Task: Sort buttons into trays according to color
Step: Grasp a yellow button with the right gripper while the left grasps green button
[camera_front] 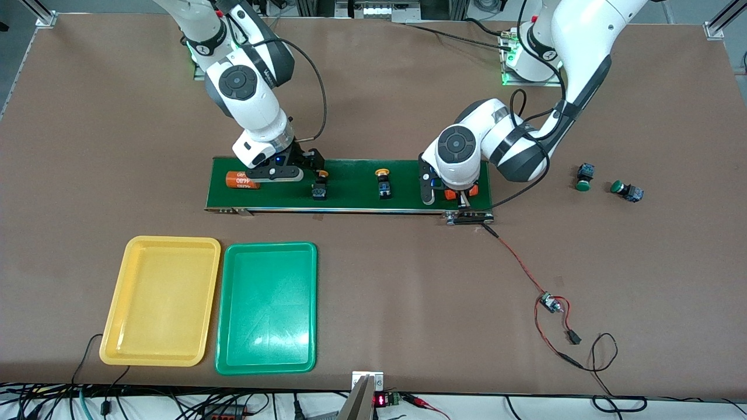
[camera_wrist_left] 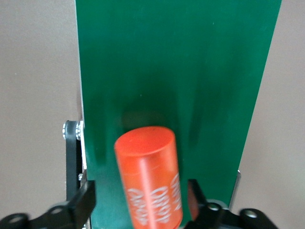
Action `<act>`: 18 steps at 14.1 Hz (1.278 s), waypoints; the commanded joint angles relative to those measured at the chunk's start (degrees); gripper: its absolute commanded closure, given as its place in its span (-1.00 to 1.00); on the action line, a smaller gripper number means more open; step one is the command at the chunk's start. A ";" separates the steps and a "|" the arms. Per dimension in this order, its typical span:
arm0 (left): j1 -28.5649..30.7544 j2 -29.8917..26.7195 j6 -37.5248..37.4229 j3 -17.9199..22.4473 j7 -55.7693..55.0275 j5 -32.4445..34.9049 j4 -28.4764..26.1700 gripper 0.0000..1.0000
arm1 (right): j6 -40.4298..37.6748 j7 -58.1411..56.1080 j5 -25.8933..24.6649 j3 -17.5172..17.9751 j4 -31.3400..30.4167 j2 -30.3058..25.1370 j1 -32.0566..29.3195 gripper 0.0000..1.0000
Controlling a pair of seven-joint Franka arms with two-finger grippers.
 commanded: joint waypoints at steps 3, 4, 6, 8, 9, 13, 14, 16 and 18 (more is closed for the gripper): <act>2.13 -7.31 -0.98 -0.63 0.71 0.26 0.70 -1.00 | 0.12 0.69 -3.02 0.18 2.29 2.85 0.02 -1.00; 2.83 -9.07 -1.07 -0.19 0.62 0.00 0.70 -1.00 | 0.12 0.69 -3.02 0.18 2.46 2.85 0.02 -1.00; 3.63 -12.24 -1.77 2.77 -0.34 -3.94 0.79 -1.00 | 0.12 0.69 -3.20 0.18 3.08 3.73 0.02 -1.00; 3.63 -14.61 -1.77 7.61 -2.79 -8.24 0.79 -1.00 | 0.12 0.69 -4.86 0.01 3.34 4.78 -0.07 -1.00; 3.71 -15.32 -1.77 9.89 -4.81 -10.00 1.05 -1.00 | 0.12 0.69 -5.91 -0.25 3.78 5.48 -0.24 -1.00; 3.98 -16.12 -1.95 19.21 -11.07 -13.27 0.70 -1.00 | 0.64 0.61 -8.73 -1.48 3.96 7.41 -0.33 -1.00; 3.80 -16.12 -2.99 23.15 -12.03 -13.36 -0.34 -1.00 | 1.78 0.60 -9.26 -2.09 3.96 8.20 -0.33 -1.00; 3.89 -16.12 -3.88 26.86 -16.23 -14.41 -1.58 -1.00 | 1.96 0.60 -9.79 -2.62 4.83 9.43 -0.24 -0.99; 5.11 -16.12 -3.71 30.21 -19.76 -18.08 -4.21 -1.00 | 1.96 0.52 -9.79 -2.80 5.27 10.05 -0.07 -0.88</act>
